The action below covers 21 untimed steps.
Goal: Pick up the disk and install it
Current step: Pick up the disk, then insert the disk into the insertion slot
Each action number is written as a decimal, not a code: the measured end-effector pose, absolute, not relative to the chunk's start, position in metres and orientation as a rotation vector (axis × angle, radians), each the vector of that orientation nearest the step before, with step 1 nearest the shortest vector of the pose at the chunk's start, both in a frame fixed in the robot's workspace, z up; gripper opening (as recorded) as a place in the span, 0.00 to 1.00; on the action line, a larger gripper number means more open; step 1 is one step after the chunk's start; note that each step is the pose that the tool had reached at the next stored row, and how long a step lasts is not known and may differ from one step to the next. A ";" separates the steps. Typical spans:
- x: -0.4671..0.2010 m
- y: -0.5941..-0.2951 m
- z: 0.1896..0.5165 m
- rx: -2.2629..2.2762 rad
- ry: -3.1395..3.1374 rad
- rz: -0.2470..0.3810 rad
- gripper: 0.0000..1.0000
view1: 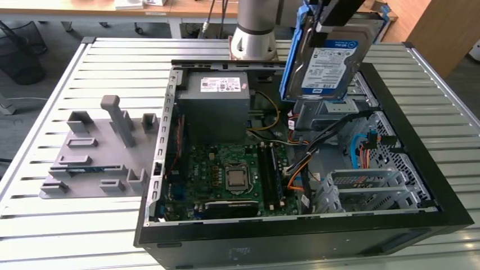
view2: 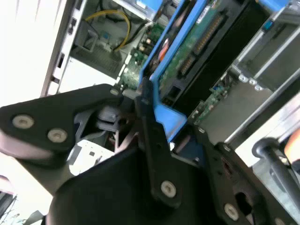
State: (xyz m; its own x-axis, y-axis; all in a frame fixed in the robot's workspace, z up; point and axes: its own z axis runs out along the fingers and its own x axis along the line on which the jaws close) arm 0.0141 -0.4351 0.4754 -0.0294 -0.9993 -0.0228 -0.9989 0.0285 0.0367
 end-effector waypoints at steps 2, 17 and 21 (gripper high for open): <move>0.010 -0.435 0.475 2.182 -2.246 -0.066 0.36; -0.003 -0.435 0.475 2.182 -2.246 -0.066 0.36; -0.004 -0.436 0.475 2.182 -2.246 -0.066 0.36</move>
State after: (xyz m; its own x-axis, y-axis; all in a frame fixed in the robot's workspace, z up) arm -0.0040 -0.4363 0.4754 -0.0291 -0.9993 -0.0227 -0.9989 0.0283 0.0368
